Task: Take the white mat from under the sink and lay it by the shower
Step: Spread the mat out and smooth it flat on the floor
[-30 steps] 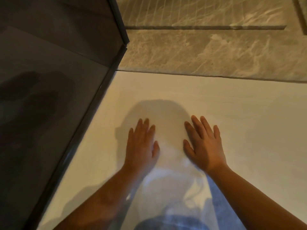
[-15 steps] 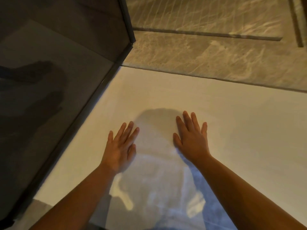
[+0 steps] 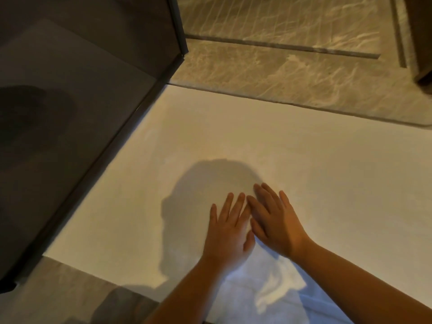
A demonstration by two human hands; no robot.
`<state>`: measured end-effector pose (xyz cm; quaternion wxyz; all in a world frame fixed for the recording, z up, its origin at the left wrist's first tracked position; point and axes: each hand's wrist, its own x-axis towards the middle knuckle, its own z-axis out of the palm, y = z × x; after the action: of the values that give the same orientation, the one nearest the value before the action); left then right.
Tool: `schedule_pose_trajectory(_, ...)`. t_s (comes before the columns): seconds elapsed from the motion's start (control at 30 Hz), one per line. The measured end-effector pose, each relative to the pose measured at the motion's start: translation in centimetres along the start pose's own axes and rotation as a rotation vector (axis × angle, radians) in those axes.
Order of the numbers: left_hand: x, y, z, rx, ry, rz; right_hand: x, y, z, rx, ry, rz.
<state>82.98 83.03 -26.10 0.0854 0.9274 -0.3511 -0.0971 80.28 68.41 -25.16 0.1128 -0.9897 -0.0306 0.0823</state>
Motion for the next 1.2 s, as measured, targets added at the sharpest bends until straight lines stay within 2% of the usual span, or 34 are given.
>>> schedule_pose_trajectory(0.1, -0.5, 0.0, 0.1, 0.048, -0.044, -0.021, -0.7, 0.4, 0.1, 0.003, -0.039, 0.0)
schedule_pose_trajectory(0.2, -0.8, -2.0, 0.1, -0.012, -0.044, -0.089, -0.8, 0.4, -0.2, 0.017, -0.089, 0.04)
schedule_pose_trajectory(0.3, -1.8, -5.6, -0.7, -0.005, 0.006, -0.214, -1.0, 0.0, -0.3, 0.014, -0.106, 0.088)
schedule_pose_trajectory(0.4, -3.0, -9.5, -1.6, -0.015, 0.044, -0.257, -1.0, -0.2, -0.6, -0.001, -0.12, 0.091)
schedule_pose_trajectory(0.6, -5.7, -15.0, -1.8, -0.007, 0.04, -0.412, 0.5, -1.1, -1.0, 0.015, -0.059, 0.015)
schedule_pose_trajectory(0.77, -7.2, -16.7, -1.9, 0.016, 0.013, -0.488, 2.3, -3.0, -1.1, 0.064, -0.059, -0.088)
schedule_pose_trajectory(1.0, -10.1, -19.0, -2.9, -0.116, 0.043, -0.643, 4.0, -6.2, -0.8, -0.031, -0.103, -0.201)
schedule_pose_trajectory(1.1, -10.5, -18.9, -3.3, -0.151, 0.082, -0.66, 4.6, -6.8, -0.9, -0.012, -0.12, -0.21)
schedule_pose_trajectory(1.2, -9.0, -18.2, -3.4, -0.143, 0.12, -0.637, 5.3, -6.6, -0.9, 0.071, -0.07, -0.185)
